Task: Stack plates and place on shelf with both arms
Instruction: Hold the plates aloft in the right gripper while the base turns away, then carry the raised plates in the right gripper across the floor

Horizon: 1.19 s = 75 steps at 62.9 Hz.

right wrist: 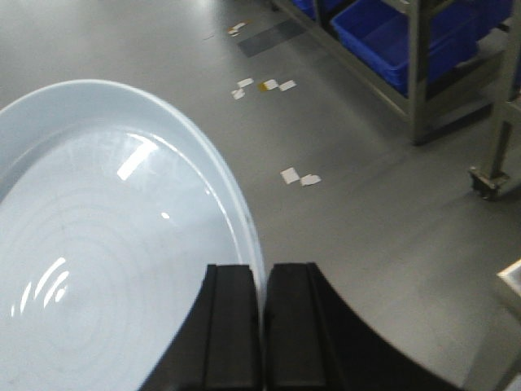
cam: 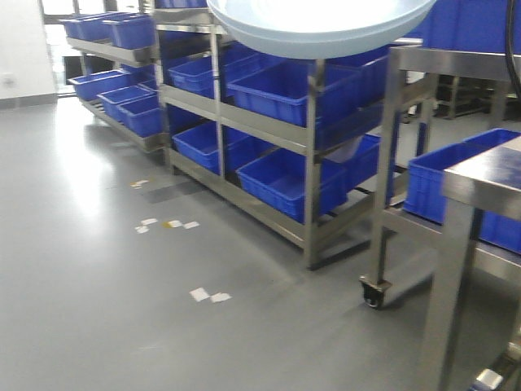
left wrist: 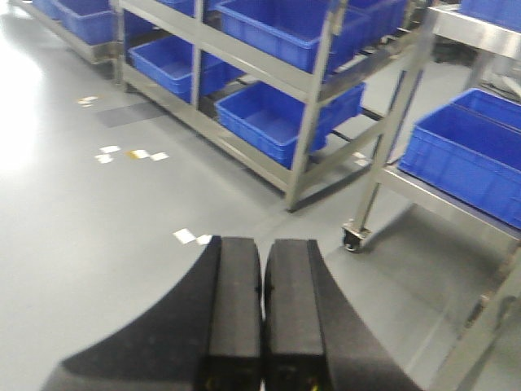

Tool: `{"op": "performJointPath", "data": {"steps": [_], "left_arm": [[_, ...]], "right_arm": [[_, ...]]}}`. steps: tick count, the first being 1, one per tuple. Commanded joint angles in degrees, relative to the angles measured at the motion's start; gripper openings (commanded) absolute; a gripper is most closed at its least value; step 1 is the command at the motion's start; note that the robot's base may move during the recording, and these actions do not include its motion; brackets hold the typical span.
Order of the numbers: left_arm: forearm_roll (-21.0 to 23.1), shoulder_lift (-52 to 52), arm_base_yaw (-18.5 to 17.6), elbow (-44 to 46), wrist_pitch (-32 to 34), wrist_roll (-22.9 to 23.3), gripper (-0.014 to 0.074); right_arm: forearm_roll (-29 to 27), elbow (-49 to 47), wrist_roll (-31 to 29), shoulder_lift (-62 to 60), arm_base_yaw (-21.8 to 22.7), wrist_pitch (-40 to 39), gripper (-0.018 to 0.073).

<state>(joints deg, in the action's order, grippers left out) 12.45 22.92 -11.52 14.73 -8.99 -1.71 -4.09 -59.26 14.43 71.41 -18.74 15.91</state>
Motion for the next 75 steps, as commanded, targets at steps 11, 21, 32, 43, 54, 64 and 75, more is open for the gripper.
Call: {"op": "performJointPath", "data": {"steps": [11,21,32,43,54,64,75], "left_arm": [[0.3,0.2,-0.3,1.7,5.2,0.3,0.0087],[0.3,0.2,-0.3,1.7,5.2,0.3,0.0087],[0.3,0.2,-0.3,1.7,5.2,0.3,0.0087],[0.3,0.2,-0.3,1.7,5.2,0.3,0.0087],[0.3,0.2,-0.3,1.7,5.2,0.3,0.0087],[0.3,0.2,-0.3,1.7,5.2,0.3,0.0087],[0.3,0.2,-0.3,1.7,5.2,0.3,0.0087]], "right_arm": [[0.1,-2.3,-0.1,-2.0,0.1,-5.1,0.0052],[0.1,-2.3,-0.1,-2.0,0.1,-5.1,0.0052],[0.1,-2.3,-0.1,-2.0,0.1,-5.1,0.0052],[0.1,-2.3,-0.1,-2.0,0.1,-5.1,0.0052],[0.1,-2.3,-0.1,-2.0,0.1,-5.1,0.0052],[0.1,-2.3,-0.1,-2.0,0.1,-5.1,0.0052],[0.1,-2.3,-0.1,-2.0,0.1,-5.1,0.0052]]}}
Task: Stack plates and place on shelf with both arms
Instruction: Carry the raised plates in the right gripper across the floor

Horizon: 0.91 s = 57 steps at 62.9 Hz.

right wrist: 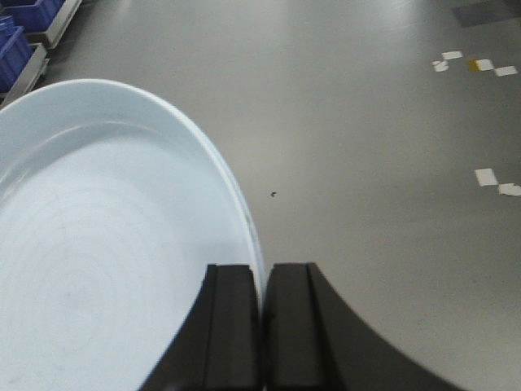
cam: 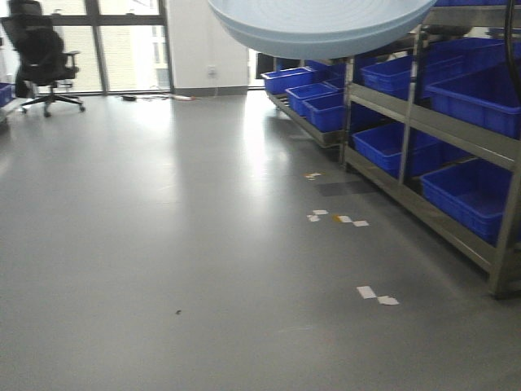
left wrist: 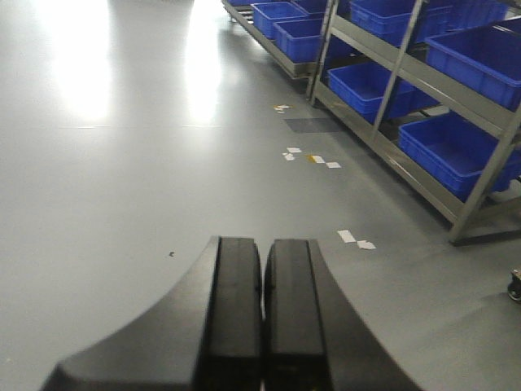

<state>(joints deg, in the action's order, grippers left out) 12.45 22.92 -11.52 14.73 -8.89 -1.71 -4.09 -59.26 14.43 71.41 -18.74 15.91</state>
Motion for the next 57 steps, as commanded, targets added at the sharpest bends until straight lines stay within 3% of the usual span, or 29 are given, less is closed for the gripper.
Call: {"op": "performJointPath", "data": {"steps": [1,57], "left_arm": [[0.3,0.2,-0.3,1.7,5.1,0.3,0.0087],[0.3,0.2,-0.3,1.7,5.1,0.3,0.0087]], "right_arm": [[0.1,-2.3,-0.1,-2.0,0.1,-5.1,0.0052],[0.1,-2.3,-0.1,-2.0,0.1,-5.1,0.0052]]}}
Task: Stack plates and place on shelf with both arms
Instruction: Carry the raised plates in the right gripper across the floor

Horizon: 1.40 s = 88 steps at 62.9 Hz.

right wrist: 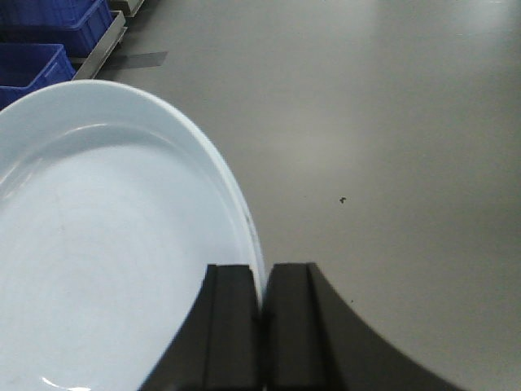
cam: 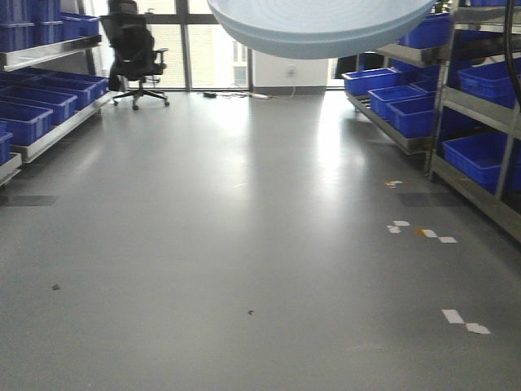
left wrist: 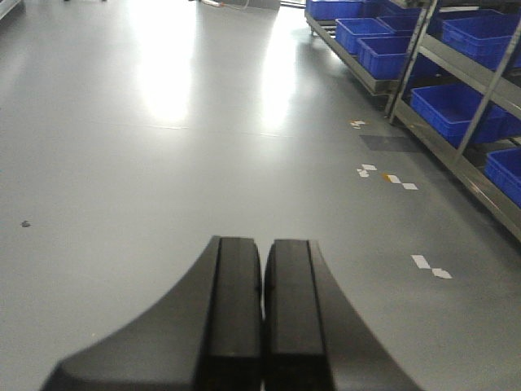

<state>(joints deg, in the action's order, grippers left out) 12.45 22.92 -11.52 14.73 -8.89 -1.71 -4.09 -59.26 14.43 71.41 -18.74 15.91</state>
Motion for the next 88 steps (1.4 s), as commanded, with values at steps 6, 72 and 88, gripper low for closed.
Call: {"op": "performJointPath", "data": {"steps": [6,72,88], "left_arm": [[0.3,0.2,-0.3,1.7,5.1,0.3,0.0087],[0.3,0.2,-0.3,1.7,5.1,0.3,0.0087],[0.3,0.2,-0.3,1.7,5.1,0.3,0.0087]], "right_arm": [[0.1,-2.3,-0.1,-2.0,0.1,-5.1,0.0052],[0.1,-2.3,-0.1,-2.0,0.1,-5.1,0.0052],[0.1,-2.3,-0.1,-2.0,0.1,-5.1,0.0052]]}}
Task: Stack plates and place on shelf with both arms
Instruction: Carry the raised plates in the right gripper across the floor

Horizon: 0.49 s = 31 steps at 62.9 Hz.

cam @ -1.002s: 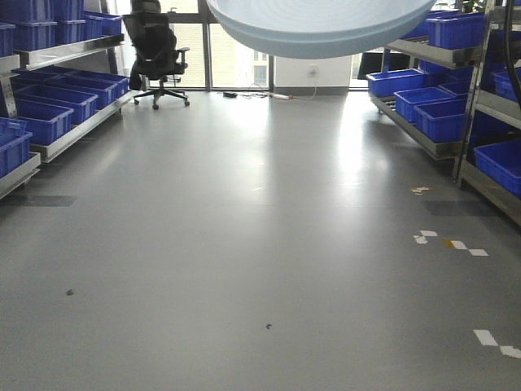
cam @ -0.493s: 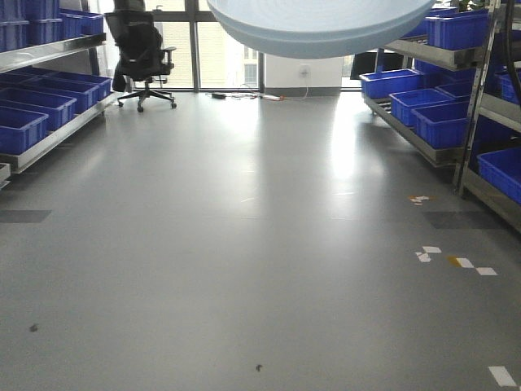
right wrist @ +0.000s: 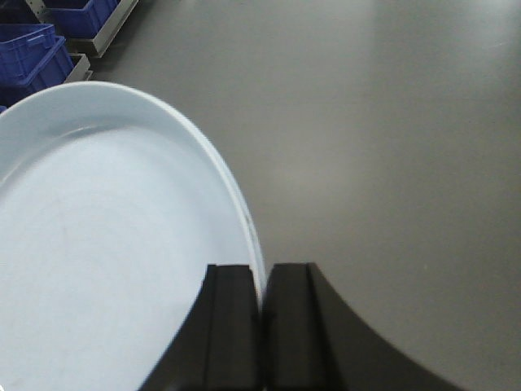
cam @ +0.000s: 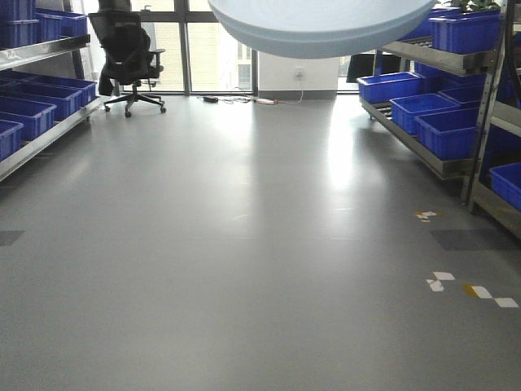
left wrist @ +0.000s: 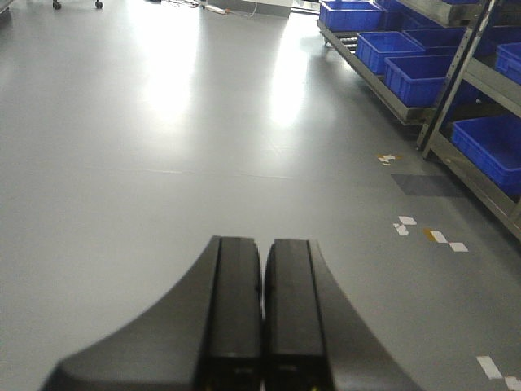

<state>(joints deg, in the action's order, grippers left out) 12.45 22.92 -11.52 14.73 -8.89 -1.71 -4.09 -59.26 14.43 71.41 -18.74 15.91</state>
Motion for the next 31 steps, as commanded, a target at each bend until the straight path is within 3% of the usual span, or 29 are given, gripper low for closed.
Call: {"op": "performJointPath", "data": {"steps": [1,31], "left_arm": [[0.3,0.2,-0.3,1.7,5.1,0.3,0.0087],[0.3,0.2,-0.3,1.7,5.1,0.3,0.0087]], "right_arm": [[0.1,-2.3,-0.1,-2.0,0.1,-5.1,0.0052],[0.1,-2.3,-0.1,-2.0,0.1,-5.1,0.0052]]}}
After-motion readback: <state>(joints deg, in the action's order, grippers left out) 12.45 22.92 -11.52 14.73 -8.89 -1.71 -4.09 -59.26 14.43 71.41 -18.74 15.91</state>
